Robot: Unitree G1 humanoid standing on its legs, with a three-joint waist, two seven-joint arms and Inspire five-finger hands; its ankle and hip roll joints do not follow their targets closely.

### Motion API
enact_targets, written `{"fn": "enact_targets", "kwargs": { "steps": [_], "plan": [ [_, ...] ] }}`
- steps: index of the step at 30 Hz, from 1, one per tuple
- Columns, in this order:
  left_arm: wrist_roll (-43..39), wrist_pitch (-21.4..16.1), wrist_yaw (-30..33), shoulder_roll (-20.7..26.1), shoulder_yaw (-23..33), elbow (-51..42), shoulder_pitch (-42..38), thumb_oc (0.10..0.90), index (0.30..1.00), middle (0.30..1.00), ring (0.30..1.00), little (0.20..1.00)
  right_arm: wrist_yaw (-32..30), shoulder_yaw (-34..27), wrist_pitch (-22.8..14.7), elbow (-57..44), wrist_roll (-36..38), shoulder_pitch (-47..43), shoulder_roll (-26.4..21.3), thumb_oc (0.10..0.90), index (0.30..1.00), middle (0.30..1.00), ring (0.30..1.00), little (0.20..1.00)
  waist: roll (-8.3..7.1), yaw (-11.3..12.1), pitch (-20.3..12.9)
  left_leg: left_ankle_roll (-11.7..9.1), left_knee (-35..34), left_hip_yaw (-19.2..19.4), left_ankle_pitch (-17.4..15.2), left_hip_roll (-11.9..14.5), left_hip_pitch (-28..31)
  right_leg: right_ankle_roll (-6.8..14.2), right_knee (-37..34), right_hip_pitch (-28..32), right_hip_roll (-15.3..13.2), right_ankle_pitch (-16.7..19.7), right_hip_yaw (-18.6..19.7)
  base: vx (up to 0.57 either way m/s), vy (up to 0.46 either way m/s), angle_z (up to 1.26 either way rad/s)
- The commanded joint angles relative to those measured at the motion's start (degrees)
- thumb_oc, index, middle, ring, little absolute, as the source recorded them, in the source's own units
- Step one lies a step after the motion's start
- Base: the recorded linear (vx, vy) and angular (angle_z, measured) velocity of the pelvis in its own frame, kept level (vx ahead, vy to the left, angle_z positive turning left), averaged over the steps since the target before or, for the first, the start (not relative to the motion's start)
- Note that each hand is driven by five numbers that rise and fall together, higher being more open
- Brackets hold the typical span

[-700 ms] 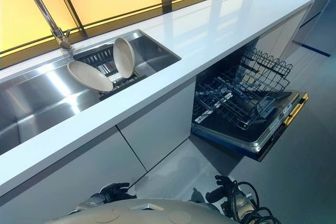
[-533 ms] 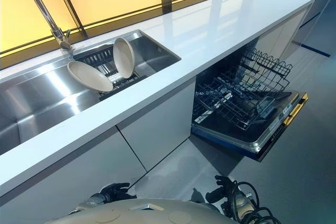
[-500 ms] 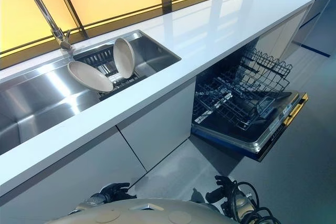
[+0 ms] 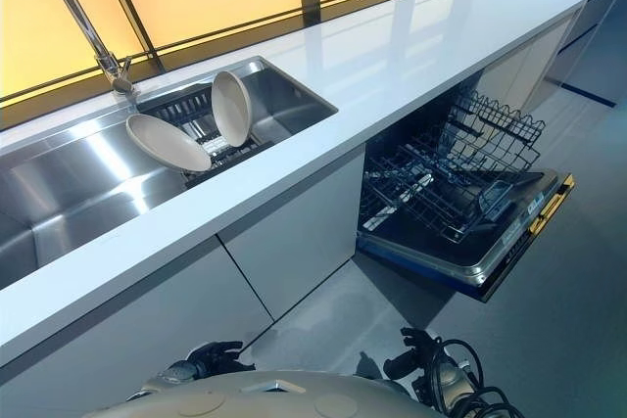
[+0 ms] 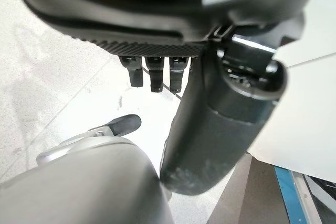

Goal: Pick up plates and place into dishwasher.

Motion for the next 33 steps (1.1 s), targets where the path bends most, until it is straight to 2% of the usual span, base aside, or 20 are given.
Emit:
{"fn": "enact_targets", "kwargs": {
  "steps": [1,5,8,9,10,11,12,13,15,16,18,21,22,23,24,29,31,33],
  "plan": [
    [1.0,-0.9,-2.1,-0.8,-2.2,1.7,-2.9,0.8,0.9,0.9,0.9,0.9,0.4,2.4,0.1,1.0,-1.5,-3.5,0.3,0.8,0.9,0.9,0.9,0.9,-0.92,0.6,2.4,2.0,2.2,2.4,-6.5,-2.6,0.3,1.7,2.4,-0.8,0.6,-2.6,-0.2,0.0,0.0,0.0],
    [0.5,-2.6,-1.3,-0.7,-2.2,1.4,-3.1,0.8,0.9,0.9,0.9,0.9,0.6,2.6,0.3,0.8,-1.6,-3.5,0.2,0.8,0.9,0.9,0.9,0.9,-0.87,0.4,2.3,1.9,2.1,2.5,-6.5,-2.5,0.4,1.8,2.4,-0.7,0.6,-2.6,-0.1,0.0,0.0,0.0],
    [3.7,-7.7,-0.4,-0.3,-3.5,-0.5,-3.7,0.8,0.9,0.9,0.9,0.9,0.9,3.0,1.0,0.2,-1.8,-3.7,0.0,0.8,0.9,0.9,0.9,0.9,-0.76,0.3,2.3,1.8,2.1,2.7,-6.4,-2.4,0.4,1.8,2.4,-0.8,0.7,-2.5,0.2,0.0,0.0,0.0],
    [4.0,-8.4,-0.2,-0.2,-3.8,-1.0,-3.9,0.8,0.9,0.9,0.9,0.9,1.0,3.1,1.1,0.0,-1.9,-3.7,-0.1,0.8,0.9,0.9,0.9,0.9,-0.72,0.2,2.4,1.7,2.1,2.7,-6.4,-2.4,0.4,1.8,2.4,-0.9,0.7,-2.5,0.2,0.0,0.0,0.0],
    [5.2,-10.8,-0.1,0.2,-4.8,-2.3,-4.3,0.8,0.9,0.9,0.9,0.9,1.1,3.4,1.4,-0.5,-1.9,-3.8,-0.4,0.8,0.9,0.9,0.9,0.9,-0.62,0.2,2.4,1.7,2.0,2.7,-6.3,-2.4,0.4,1.8,2.4,-1.0,0.7,-2.6,0.3,0.0,0.0,0.0],
    [5.4,-12.8,-0.8,0.8,-5.9,-4.6,-4.8,0.8,0.9,0.9,0.9,0.9,1.2,3.7,1.8,-1.1,-1.8,-3.8,-0.7,0.8,0.9,0.9,0.9,0.9,-0.53,0.1,2.7,1.6,1.9,2.7,-6.2,-2.3,0.3,1.9,2.5,-1.1,0.7,-2.5,0.4,0.0,0.0,0.0],
    [5.3,-13.2,-1.5,1.1,-6.7,-6.8,-5.4,0.8,0.9,0.9,0.9,0.9,1.5,3.8,2.2,-1.8,-1.8,-3.8,-1.0,0.8,0.9,0.9,0.9,0.9,-0.44,0.1,2.8,1.6,1.9,2.7,-6.2,-2.3,0.3,1.9,2.6,-1.1,0.7,-2.5,0.5,-0.05,0.016,-0.03],
    [3.8,-12.6,-4.0,2.2,-8.6,-13.8,-6.7,0.8,0.9,0.9,0.9,0.9,1.8,4.4,3.2,-3.3,-1.7,-3.9,-1.6,0.8,0.9,0.9,0.9,0.9,-0.23,0.1,3.1,1.5,1.8,2.7,-6.0,-2.2,0.1,2.0,2.8,-1.4,0.8,-2.5,0.5,-0.06,0.012,-0.03],
    [1.1,-11.5,-7.9,3.4,-10.6,-21.9,-7.9,0.8,0.9,0.9,0.9,0.9,2.1,4.7,4.0,-4.7,-1.2,-4.1,-2.2,0.8,0.9,0.9,0.9,0.9,-0.03,0.1,3.4,1.5,1.8,2.6,-5.8,-2.2,-0.1,2.0,3.0,-1.7,0.8,-2.4,0.5,-0.05,0.009,-0.06],
    [-2.7,-8.7,-10.5,4.9,-12.2,-29.5,-9.1,0.8,0.9,0.9,0.9,0.9,2.1,5.0,4.6,-5.8,-0.8,-4.0,-2.4,0.8,0.9,0.9,0.9,0.9,0.12,0.2,3.6,1.6,1.6,2.5,-5.7,-2.2,-0.1,2.0,3.1,-1.9,0.8,-2.4,0.6,-0.04,0.003,-0.09],
    [-10.2,-6.2,-16.5,6.6,-13.4,-41.4,-11.3,0.8,0.9,0.9,0.9,0.9,1.6,5.2,5.4,-7.0,-0.3,-3.9,-2.4,0.8,0.9,0.9,0.9,0.9,0.34,0.2,3.9,1.8,1.4,2.2,-5.5,-2.2,-0.3,2.0,3.2,-2.1,0.8,-2.2,0.6,-0.02,-0.001,-0.03],
    [-17.6,-1.4,-21.0,7.2,-13.3,-53.5,-12.7,0.8,0.9,0.9,0.9,0.9,0.9,4.9,5.3,-7.2,-0.1,-3.4,-2.1,0.8,0.9,0.9,0.9,0.9,0.47,0.3,4.1,2.0,1.2,1.8,-5.6,-2.2,-0.3,2.1,3.2,-2.2,0.8,-2.1,0.6,0.0,0.0,0.0],
    [-19.7,-1.4,-22.5,7.3,-13.2,-55.8,-12.8,0.8,0.9,0.9,0.9,0.9,0.7,4.8,5.3,-7.4,-0.1,-3.1,-2.0,0.8,0.9,0.9,0.9,0.9,0.46,0.3,4.1,2.1,1.2,1.7,-5.7,-2.2,-0.3,2.2,3.1,-2.1,0.8,-2.1,0.6,0.0,0.0,0.0],
    [-23.5,0.2,-24.5,7.4,-12.6,-62.8,-12.8,0.8,0.9,0.9,0.9,0.9,0.3,4.4,4.9,-7.4,-0.1,-2.5,-1.7,0.8,0.9,0.9,0.9,0.9,0.44,0.4,4.1,2.2,1.0,1.6,-5.8,-2.2,-0.1,2.2,2.9,-1.9,0.8,-2.1,0.6,0.0,0.0,0.0],
    [-26.2,-0.6,-26.3,7.4,-12.4,-65.5,-12.8,0.8,0.9,0.9,0.9,0.9,0.0,4.3,4.8,-7.4,0.1,-2.2,-1.5,0.8,0.9,0.9,0.9,0.9,0.43,0.4,4.1,2.2,0.9,1.5,-5.9,-2.2,0.0,2.3,2.7,-1.8,0.8,-2.1,0.6,0.03,-0.038,-0.01],
    [-51.6,3.8,-34.7,5.0,-8.1,-82.8,-12.9,0.8,0.9,0.9,0.9,0.9,-1.6,3.9,4.2,-7.3,0.2,-0.4,-0.2,0.8,0.9,0.9,0.9,0.9,0.25,0.6,3.9,2.2,0.5,1.4,-6.4,-2.2,0.5,2.2,1.9,-1.1,0.7,-1.9,0.9,0.02,-0.021,0.01],
    [-57.2,2.8,-36.1,4.3,-6.8,-86.5,-12.9,0.8,0.9,0.9,0.9,0.9,-2.2,4.3,4.4,-7.5,0.2,0.1,0.3,0.8,0.9,0.9,0.9,0.9,0.2,0.5,3.8,2.2,0.5,1.4,-6.6,-2.1,0.5,2.1,1.7,-1.0,0.7,-1.9,1.1,0.0,0.0,0.0],
    [-61.0,-1.4,-33.6,5.0,-4.7,-89.4,-13.8,0.8,0.9,0.9,0.9,0.9,-2.8,4.9,4.7,-8.1,0.0,0.7,0.8,0.8,0.9,0.9,0.9,0.9,0.13,0.5,3.7,2.2,0.5,1.3,-6.7,-2.2,0.6,2.0,1.4,-0.7,0.6,-1.9,1.0,0.0,0.0,0.0]
  ]
}}
